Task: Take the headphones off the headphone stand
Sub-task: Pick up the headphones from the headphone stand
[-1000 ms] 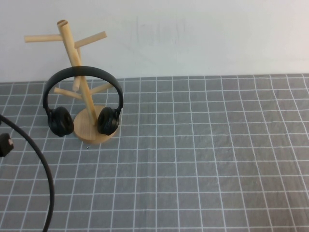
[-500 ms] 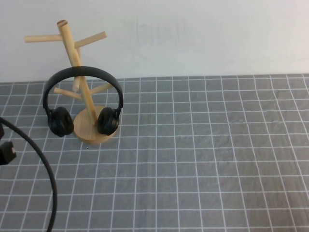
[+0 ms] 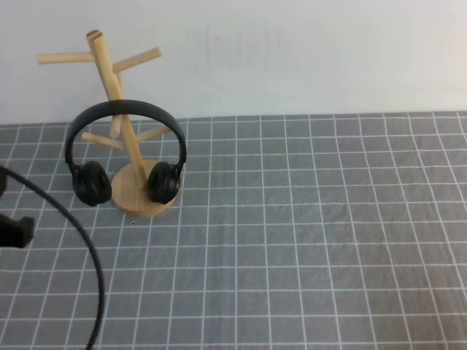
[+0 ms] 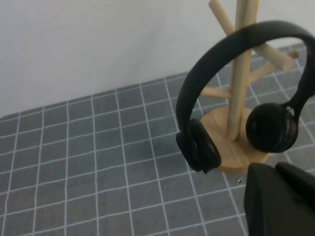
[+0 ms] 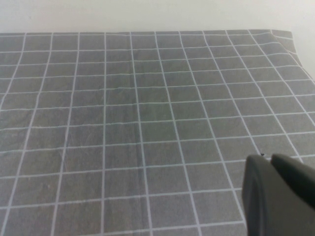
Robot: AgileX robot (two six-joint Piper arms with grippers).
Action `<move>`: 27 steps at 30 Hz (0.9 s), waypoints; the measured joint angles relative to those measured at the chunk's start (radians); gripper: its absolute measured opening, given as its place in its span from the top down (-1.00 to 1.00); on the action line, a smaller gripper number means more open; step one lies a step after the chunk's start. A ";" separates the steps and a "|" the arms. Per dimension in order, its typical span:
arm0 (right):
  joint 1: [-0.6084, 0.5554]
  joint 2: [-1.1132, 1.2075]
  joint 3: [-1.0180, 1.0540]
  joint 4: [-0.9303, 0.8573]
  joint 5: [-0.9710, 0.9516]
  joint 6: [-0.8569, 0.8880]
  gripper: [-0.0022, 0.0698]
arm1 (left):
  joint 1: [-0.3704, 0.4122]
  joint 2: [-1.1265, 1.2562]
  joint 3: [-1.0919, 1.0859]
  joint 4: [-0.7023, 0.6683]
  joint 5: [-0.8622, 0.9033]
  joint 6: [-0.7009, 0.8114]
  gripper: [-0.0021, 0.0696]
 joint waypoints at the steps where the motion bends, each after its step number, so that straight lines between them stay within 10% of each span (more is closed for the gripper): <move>1: 0.000 0.000 0.000 0.000 0.000 0.000 0.96 | 0.001 0.019 0.000 0.002 -0.010 0.008 0.95; 7: 0.000 0.000 0.000 0.000 0.000 0.000 0.96 | 0.001 0.141 0.000 0.027 -0.087 0.027 0.78; 16: 0.000 0.000 0.000 0.000 0.000 0.000 0.96 | 0.001 0.325 0.000 0.145 -0.329 0.047 -0.22; 27: 0.000 0.000 0.000 0.000 0.000 0.000 0.96 | 0.001 0.538 -0.002 0.288 -0.544 0.089 -0.31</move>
